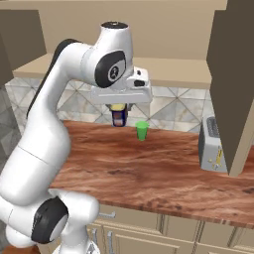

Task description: Pick the canned food and yogurt from the counter and place them in the cabinets closest to them.

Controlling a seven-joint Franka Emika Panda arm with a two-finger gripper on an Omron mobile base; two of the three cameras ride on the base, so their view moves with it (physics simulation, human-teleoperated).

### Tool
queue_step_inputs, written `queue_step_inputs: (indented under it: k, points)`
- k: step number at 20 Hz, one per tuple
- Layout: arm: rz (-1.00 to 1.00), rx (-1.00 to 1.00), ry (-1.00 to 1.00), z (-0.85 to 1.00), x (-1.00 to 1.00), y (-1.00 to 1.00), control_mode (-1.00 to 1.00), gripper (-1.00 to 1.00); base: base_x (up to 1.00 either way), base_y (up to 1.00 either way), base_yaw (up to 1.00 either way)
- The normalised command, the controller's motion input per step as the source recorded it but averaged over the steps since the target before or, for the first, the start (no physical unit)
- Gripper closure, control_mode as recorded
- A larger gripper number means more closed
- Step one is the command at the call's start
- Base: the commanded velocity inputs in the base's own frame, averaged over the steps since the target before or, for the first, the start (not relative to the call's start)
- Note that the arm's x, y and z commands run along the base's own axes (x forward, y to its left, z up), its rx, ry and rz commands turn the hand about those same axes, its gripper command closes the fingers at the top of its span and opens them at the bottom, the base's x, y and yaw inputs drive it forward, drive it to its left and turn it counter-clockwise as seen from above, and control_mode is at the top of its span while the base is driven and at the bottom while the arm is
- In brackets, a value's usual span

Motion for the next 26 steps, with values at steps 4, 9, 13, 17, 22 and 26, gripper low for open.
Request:
queue_step_inputs:
  k: [4,9,13,17,22,26]
  points:
    - [0.13,0.01,-0.3,-0.27,-0.08,0.16,-1.0,1.0,0.0,0.0,0.0]
    - [0.08,0.06,-0.24,0.32,0.27,0.21,-1.0,1.0,0.0,0.0,0.0]
    - [0.07,0.05,-0.16,0.67,0.19,0.1,-1.0,1.0,0.0,0.0,0.0]
    - [0.1,0.03,-0.15,0.81,0.0,0.03,-1.0,1.0,0.0,0.0,0.0]
    - [0.1,0.03,-0.14,0.71,0.16,0.08,-1.0,1.0,0.0,0.0,0.0]
    - [0.04,0.0,-0.09,0.44,0.39,0.12,-1.0,1.0,0.0,0.0,0.0]
